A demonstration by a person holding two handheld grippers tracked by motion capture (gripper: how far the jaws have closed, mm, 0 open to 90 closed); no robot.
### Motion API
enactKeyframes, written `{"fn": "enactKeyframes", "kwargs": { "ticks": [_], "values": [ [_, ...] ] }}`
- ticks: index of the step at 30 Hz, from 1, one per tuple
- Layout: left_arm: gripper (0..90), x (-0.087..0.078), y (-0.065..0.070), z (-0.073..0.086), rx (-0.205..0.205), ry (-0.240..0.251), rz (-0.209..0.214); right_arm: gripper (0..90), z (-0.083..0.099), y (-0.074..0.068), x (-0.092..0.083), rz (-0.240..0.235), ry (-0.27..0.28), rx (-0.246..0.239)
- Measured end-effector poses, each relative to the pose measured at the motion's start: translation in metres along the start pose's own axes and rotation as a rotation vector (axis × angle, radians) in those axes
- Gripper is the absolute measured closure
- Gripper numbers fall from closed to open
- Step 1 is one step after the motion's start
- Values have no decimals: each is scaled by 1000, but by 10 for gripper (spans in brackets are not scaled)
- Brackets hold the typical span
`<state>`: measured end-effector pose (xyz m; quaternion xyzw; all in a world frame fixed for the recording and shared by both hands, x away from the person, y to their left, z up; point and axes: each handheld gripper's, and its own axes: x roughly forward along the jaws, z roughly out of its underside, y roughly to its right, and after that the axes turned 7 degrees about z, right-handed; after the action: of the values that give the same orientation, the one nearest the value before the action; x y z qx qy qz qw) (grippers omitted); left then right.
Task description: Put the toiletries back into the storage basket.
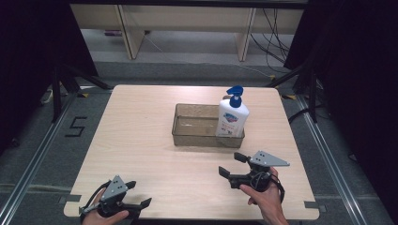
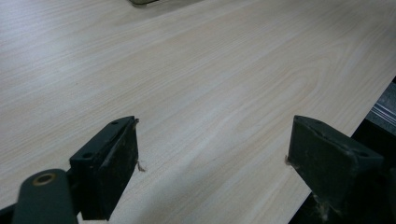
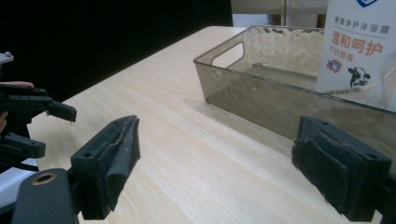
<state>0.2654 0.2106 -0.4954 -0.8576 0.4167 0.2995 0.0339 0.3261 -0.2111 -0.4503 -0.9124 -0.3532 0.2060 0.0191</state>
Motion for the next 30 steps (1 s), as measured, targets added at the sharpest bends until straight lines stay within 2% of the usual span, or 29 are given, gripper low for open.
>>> {"fn": "enactKeyframes", "kwargs": {
  "ticks": [1,2,3,5,6,7,8,10,12,13,14,21,22,24,25,26,27,29,30],
  "values": [
    [156,0,0,0,-4,3,4,152,1,-1,-1,0,-7,12],
    [157,0,0,0,-5,3,2,152,1,-1,-2,3,-8,-1],
    [157,0,0,0,-4,3,3,152,2,-2,-2,0,-3,13],
    [157,0,0,0,-3,2,3,152,3,-1,-2,-7,-7,5],
    [157,0,0,0,-5,3,3,152,4,-3,-2,-4,-12,25],
    [156,0,0,0,-4,3,3,152,5,-1,-2,2,-3,-4],
    [157,0,0,0,-4,3,3,152,6,-1,-2,9,-4,-9],
    [157,0,1,0,-4,2,3,152,7,-3,-2,-3,-9,10],
    [157,0,1,0,-3,2,4,152,8,-2,-4,4,-16,-12],
    [157,0,0,0,-3,2,4,152,9,-4,-3,-12,-14,14],
    [157,0,0,0,-3,2,4,152,10,-3,-3,-8,-7,-7],
    [157,0,1,0,-4,1,4,152,15,-5,-7,-4,-23,13],
    [157,0,1,0,-5,1,4,152,16,-4,-8,-10,-30,5],
    [157,0,1,0,-4,0,4,152,18,-3,-8,-6,-9,-19],
    [157,0,1,0,-4,0,4,152,20,-5,-8,-25,-27,11],
    [157,0,1,0,-3,-4,3,152,20,-4,-9,-14,-26,-8],
    [157,1,1,0,-4,1,5,152,21,-6,-10,-18,-33,18],
    [157,1,1,0,-5,0,4,152,22,-4,-11,-3,-33,-15],
    [157,1,0,0,-5,-1,5,152,23,-5,-11,-10,-37,-8]
  ]
}}
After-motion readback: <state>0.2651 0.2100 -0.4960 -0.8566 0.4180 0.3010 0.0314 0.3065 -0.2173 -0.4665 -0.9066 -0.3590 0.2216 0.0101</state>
